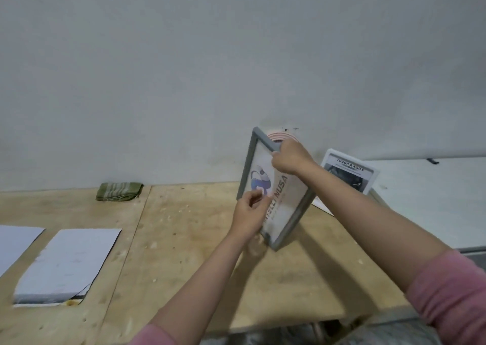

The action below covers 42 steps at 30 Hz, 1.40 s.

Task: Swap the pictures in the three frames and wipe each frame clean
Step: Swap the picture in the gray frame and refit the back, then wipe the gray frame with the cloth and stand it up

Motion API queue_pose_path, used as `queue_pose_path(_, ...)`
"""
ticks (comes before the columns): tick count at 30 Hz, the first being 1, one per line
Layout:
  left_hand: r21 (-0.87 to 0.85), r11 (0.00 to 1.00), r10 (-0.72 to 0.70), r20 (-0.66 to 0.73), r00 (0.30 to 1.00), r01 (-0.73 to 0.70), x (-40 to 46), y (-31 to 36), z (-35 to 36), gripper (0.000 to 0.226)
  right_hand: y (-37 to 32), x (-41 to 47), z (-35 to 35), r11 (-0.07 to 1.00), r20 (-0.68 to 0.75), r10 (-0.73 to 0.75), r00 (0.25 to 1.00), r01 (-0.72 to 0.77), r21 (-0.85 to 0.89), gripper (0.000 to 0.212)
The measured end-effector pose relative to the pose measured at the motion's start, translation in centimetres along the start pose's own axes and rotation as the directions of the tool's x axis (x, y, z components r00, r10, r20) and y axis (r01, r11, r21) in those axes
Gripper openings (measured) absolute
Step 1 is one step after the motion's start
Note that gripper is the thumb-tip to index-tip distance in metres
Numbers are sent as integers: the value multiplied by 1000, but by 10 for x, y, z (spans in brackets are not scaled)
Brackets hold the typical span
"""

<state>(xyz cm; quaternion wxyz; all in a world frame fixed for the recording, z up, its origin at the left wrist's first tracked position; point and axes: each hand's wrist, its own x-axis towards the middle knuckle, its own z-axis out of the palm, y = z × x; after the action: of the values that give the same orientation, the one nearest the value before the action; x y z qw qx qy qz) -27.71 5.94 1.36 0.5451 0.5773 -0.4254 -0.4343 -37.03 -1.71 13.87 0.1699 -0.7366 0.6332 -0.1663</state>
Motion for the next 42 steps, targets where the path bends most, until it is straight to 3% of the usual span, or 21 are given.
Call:
queue_pose_path(2, 51, 986, -151, -103, 983, 157, 11, -22, -9, 51, 17, 3, -8, 998, -50, 39, 998, -37, 53, 20)
queue_pose_path(5, 75, 914, -377, -210, 902, 399, 23, -49, -29, 65, 37, 8, -15, 976, -109, 83, 991, -59, 208, 28)
queue_pose_path(9, -53, 856, -512, -226, 829, 514, 28, -69, -53, 61, 55, 5, -11, 913, -136, 124, 983, -60, 403, 30)
queue_pose_path(15, -209, 856, -512, -217, 831, 473, 29, -75, -95, 46, 70, -3, 22, 808, -67, 232, 970, -154, 568, 26)
queue_pose_path(21, -73, 901, -428, -306, 850, 428, 19, -63, -139, 58, 78, -6, 75, 651, 47, 389, 920, -311, 692, 25)
queue_pose_path(26, 60, 929, -312, -401, 861, 365, 14, -66, -167, 57, 75, -2, 122, 579, 165, 396, 903, -385, 718, 23)
queue_pose_path(32, 69, 914, -310, -513, 801, 399, 13, -77, -191, 57, 61, 23, 161, 533, 295, 332, 896, -436, 725, 20)
queue_pose_path(35, 42, 909, -322, -561, 762, 415, 15, -78, -202, 55, 51, 42, 175, 537, 335, 294, 895, -445, 716, 29)
queue_pose_path(42, -22, 888, -340, -702, 625, 458, 6, -90, -257, 51, 12, 91, 222, 548, 457, 181, 871, -475, 688, 40)
